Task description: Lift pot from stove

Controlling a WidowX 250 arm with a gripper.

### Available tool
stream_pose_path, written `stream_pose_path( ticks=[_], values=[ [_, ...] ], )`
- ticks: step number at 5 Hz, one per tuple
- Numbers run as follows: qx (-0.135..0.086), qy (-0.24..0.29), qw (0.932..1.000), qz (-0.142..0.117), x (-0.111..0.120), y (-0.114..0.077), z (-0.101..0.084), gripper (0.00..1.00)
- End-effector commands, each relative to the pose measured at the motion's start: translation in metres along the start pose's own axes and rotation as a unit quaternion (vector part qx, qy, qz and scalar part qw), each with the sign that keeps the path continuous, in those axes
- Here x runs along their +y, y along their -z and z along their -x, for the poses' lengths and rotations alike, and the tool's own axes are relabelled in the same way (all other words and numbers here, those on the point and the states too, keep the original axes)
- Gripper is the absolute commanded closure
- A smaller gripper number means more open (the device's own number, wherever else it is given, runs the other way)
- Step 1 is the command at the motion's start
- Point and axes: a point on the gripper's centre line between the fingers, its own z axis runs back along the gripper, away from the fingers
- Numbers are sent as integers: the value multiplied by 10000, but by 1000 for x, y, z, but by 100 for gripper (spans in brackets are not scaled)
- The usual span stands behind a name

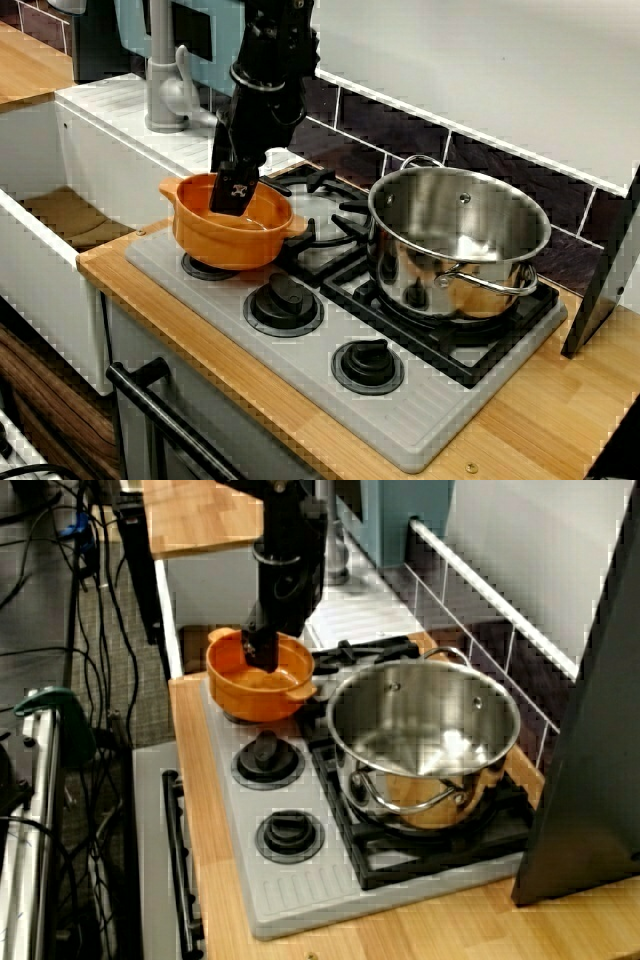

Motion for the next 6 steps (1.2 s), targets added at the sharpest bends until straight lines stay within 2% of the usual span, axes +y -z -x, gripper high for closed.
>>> stream_pose_path(
  ticks=[1,3,5,6],
  values=[
    [-124,-51,9999,-51,-3,6,4,100],
    [-131,-126,9996,230,15,-5,10,100],
    [-461,-177,9975,507,36,-52,23,100],
    [-618,-147,9963,582,42,-77,22,100]
  ],
)
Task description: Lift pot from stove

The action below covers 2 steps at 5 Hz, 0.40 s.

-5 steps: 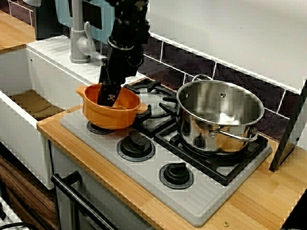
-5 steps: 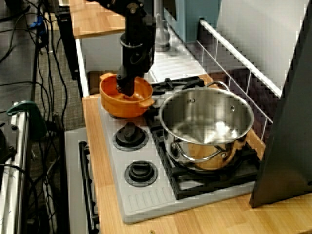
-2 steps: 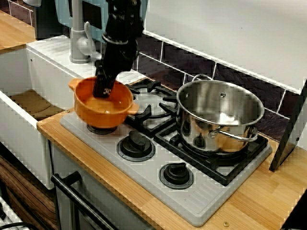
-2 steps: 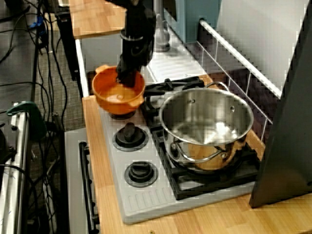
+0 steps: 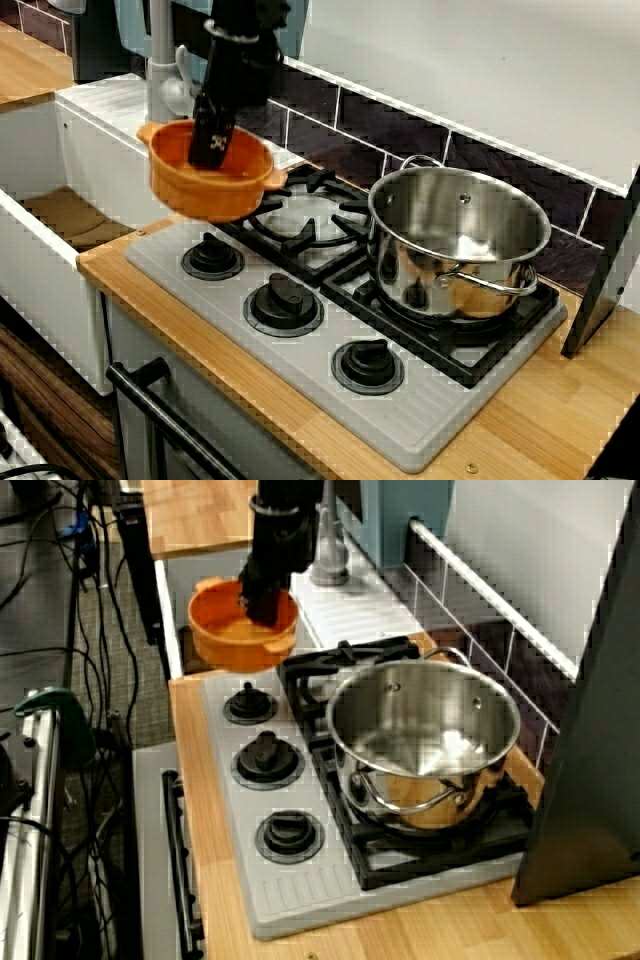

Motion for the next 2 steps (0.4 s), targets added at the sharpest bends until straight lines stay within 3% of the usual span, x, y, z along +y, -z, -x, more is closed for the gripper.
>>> stream_pose_path(
  ticks=[1,2],
  values=[
    [-660,-44,9976,-208,15,-76,2,100],
    [-774,-47,9969,-130,19,-97,1,100]
  ],
)
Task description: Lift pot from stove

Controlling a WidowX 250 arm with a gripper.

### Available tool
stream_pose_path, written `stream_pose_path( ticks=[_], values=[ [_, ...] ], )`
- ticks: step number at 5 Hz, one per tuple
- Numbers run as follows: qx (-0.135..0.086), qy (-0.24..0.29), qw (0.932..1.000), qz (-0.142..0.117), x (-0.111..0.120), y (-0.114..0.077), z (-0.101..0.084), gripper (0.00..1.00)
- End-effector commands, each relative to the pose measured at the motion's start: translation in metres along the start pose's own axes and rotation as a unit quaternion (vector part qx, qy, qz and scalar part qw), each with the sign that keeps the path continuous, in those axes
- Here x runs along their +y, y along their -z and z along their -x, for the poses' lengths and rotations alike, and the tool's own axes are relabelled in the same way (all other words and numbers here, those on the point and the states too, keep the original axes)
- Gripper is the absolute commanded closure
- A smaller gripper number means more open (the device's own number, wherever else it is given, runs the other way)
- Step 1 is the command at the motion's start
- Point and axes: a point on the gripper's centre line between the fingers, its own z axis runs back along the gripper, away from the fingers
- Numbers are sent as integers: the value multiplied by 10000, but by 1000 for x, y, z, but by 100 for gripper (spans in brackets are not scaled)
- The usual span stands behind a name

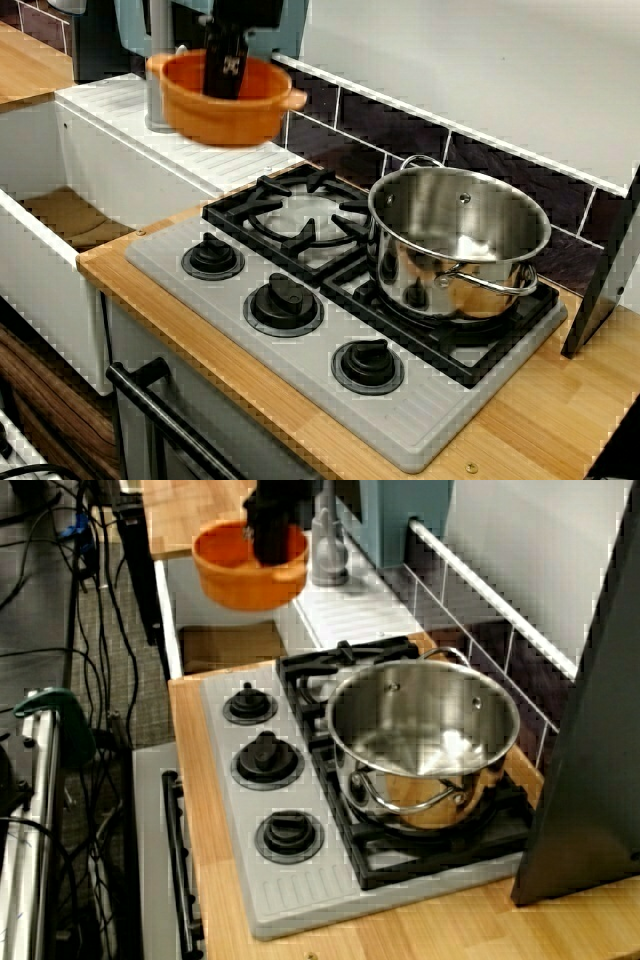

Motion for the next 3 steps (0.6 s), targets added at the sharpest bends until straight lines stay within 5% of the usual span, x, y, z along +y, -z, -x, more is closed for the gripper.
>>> stream_pose_path(
  ticks=[1,3],
  values=[
    [-420,-29,9991,-86,13,-56,0,100],
    [-583,-99,9982,-112,15,-80,-1,100]
  ],
)
